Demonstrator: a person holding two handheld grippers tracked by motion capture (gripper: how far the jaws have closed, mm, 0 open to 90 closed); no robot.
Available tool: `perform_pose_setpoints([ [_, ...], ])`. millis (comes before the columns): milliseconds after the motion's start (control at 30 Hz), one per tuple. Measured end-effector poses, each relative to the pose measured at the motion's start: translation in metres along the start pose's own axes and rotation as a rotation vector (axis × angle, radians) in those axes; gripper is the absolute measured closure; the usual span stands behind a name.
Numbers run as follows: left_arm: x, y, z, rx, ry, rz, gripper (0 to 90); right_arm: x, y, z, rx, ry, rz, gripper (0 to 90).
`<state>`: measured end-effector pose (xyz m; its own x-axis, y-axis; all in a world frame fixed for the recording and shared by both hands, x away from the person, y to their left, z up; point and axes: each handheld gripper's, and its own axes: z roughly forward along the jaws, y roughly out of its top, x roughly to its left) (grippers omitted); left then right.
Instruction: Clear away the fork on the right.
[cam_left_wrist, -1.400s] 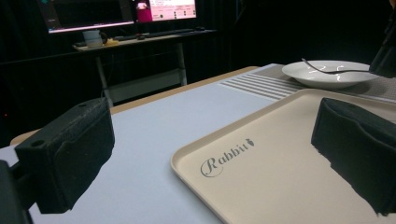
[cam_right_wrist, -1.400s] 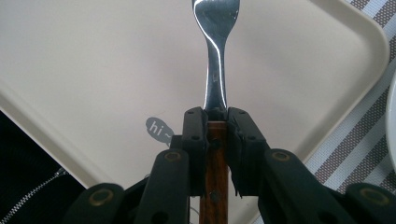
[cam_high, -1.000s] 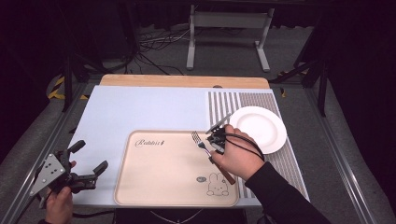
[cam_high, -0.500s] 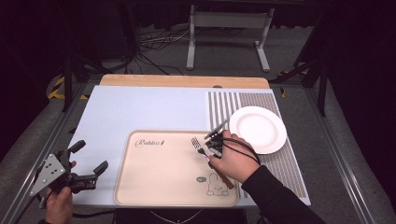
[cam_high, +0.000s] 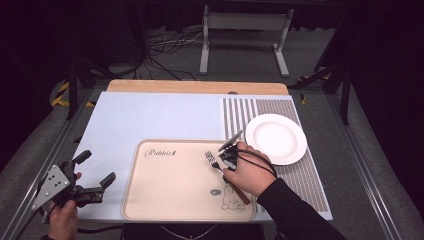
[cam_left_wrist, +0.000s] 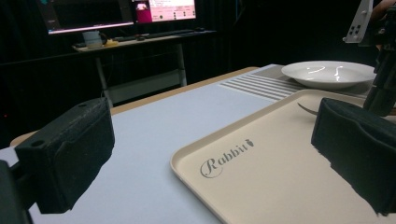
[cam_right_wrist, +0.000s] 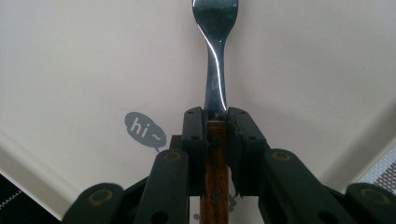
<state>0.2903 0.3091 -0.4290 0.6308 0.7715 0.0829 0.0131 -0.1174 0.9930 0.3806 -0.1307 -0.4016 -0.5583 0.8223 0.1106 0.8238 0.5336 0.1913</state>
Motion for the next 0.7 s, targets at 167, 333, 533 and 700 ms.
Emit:
perform_pose_setpoints([
  [167,0.0002,0.0000,0.0001,-0.001,0.001,0.001,0.2,-0.0001,0.0001,0.0019,0.005,-0.001,0.008,77.8],
  [333,0.0001,0.0001,0.0000,-0.001,0.002,0.001,0.2,0.0006,-0.0002,0.0027,0.012,0.002,0.007,77.8],
  [533,-0.0002,0.0001,-0.0001,0.000,0.003,-0.002,0.2,0.0011,-0.0001,0.0039,0.020,0.008,0.010,77.6],
  [700,0.0001,0.0000,0.0001,0.001,0.000,0.001,0.2,0.0012,-0.0002,0.0051,0.020,0.005,-0.002,76.3],
])
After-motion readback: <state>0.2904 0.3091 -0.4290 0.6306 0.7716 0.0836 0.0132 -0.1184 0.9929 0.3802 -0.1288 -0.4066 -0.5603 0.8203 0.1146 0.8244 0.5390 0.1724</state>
